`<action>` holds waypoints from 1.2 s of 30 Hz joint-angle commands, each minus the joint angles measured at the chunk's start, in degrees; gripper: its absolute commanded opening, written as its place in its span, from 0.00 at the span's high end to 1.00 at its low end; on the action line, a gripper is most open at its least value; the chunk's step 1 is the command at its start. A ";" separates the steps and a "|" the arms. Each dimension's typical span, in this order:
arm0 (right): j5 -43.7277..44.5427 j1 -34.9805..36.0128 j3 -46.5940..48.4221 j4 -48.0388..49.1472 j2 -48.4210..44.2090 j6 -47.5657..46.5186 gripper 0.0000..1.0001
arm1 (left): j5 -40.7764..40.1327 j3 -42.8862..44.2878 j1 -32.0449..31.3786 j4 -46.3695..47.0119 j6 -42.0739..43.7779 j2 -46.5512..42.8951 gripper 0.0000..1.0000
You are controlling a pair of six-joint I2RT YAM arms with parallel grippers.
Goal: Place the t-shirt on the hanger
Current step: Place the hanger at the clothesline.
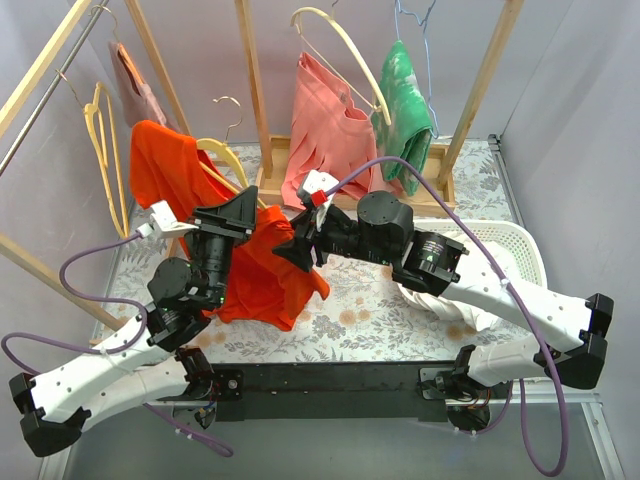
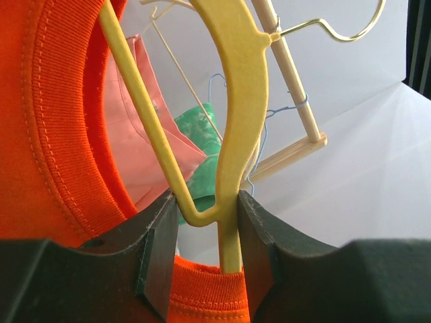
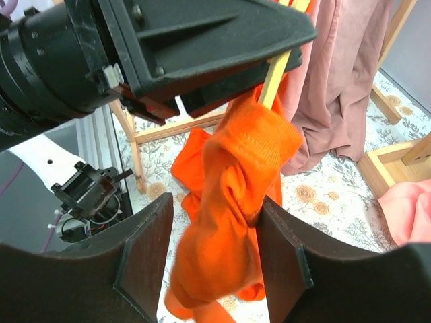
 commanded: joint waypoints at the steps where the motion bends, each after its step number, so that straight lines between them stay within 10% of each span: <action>1: 0.06 0.45 -0.15 1.07 -0.61 -0.33 0.41 | 0.94 4.46 1.56 3.13 4.96 0.53 0.94; 27: -6.17 -6.58 12.32 5.90 7.91 8.19 0.34 | 8.24 5.25 11.14 0.85 -0.92 0.97 0.94; 36: -12.59 -7.02 16.47 4.94 13.98 9.60 0.49 | 7.98 5.25 11.32 1.11 -0.66 1.06 0.94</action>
